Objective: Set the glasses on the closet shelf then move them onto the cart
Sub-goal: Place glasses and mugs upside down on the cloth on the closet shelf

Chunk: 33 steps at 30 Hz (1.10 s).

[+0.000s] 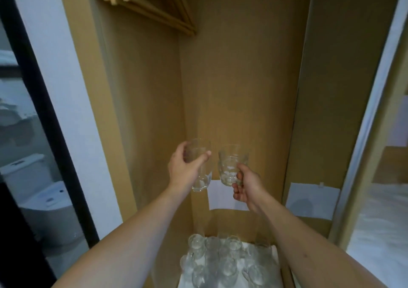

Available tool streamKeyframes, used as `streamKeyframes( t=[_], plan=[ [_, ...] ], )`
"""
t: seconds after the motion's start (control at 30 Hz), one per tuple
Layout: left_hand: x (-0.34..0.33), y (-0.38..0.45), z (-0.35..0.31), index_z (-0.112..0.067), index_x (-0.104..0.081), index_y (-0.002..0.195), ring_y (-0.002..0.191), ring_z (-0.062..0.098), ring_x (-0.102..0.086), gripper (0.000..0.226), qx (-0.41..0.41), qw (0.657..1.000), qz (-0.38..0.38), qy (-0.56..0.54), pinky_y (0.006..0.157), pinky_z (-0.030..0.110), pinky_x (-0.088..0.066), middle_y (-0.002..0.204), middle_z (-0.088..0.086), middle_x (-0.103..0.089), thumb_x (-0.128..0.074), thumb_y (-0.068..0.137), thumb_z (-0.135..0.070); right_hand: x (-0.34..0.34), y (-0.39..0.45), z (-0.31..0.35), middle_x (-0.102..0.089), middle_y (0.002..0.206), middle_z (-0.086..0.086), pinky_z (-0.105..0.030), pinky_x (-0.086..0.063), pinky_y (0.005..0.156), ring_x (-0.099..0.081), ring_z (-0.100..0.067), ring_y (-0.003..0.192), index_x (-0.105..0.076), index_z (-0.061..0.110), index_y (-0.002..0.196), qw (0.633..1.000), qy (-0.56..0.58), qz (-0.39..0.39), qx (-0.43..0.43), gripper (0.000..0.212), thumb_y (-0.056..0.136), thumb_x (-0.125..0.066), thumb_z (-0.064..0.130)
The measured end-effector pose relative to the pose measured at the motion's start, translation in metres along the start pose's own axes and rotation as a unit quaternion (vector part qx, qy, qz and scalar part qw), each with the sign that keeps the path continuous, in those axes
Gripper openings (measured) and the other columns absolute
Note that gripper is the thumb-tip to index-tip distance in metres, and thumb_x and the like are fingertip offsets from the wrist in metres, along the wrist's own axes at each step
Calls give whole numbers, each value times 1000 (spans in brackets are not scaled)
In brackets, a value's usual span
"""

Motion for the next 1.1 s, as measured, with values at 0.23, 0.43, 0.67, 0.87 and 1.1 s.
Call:
streamKeyframes(
  t=[0.23,0.43,0.67,0.87,1.1],
  plan=[
    [35,-61,-38,-48,-58,116,120,17,-61,74,-27,996,45,-74,104,47,-51,126,-10,-65,-82,53,-78,4,-101,3,-48,66,-8,-27,-40,51,-42,-19,52,-50,18,73,999,5,-26,38,38,96,-59,47],
    [35,-120,-62,-38,-57,122,107,14,-67,64,-25,988,111,-104,93,32,-52,113,-7,-70,-79,68,-65,27,-188,-1,-47,58,-7,-27,-40,49,-42,-19,49,-48,17,70,996,13,-72,45,42,97,-60,48],
    [6,-183,-92,-30,-56,130,100,15,-68,75,-23,982,151,-115,92,44,-56,101,-6,-73,-74,69,-70,76,-250,-6,-48,62,-10,-23,-38,44,-42,-18,45,-50,16,70,993,10,-105,50,44,97,-59,49],
    [-44,-231,-122,-37,-60,116,97,23,-70,63,-38,978,166,-123,93,55,-56,103,-4,-74,-74,68,-74,141,-282,-1,-51,71,-10,-23,-35,45,-41,-17,45,-51,17,72,989,1,-131,71,40,95,-62,47],
    [-114,-291,-152,-40,-58,114,93,17,-67,60,-25,977,160,-136,93,48,-56,96,-7,-70,-71,66,-74,234,-316,7,-44,78,-13,-26,-34,47,-38,-18,45,-47,15,75,989,7,-133,57,42,92,-65,49]
  ],
)
Point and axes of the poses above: each hand's wrist, its own y-axis towards the middle knuckle, its own x-axis out of the back of the hand, z = x × y, the point moved 4 cm from there along y, towards the middle knuckle
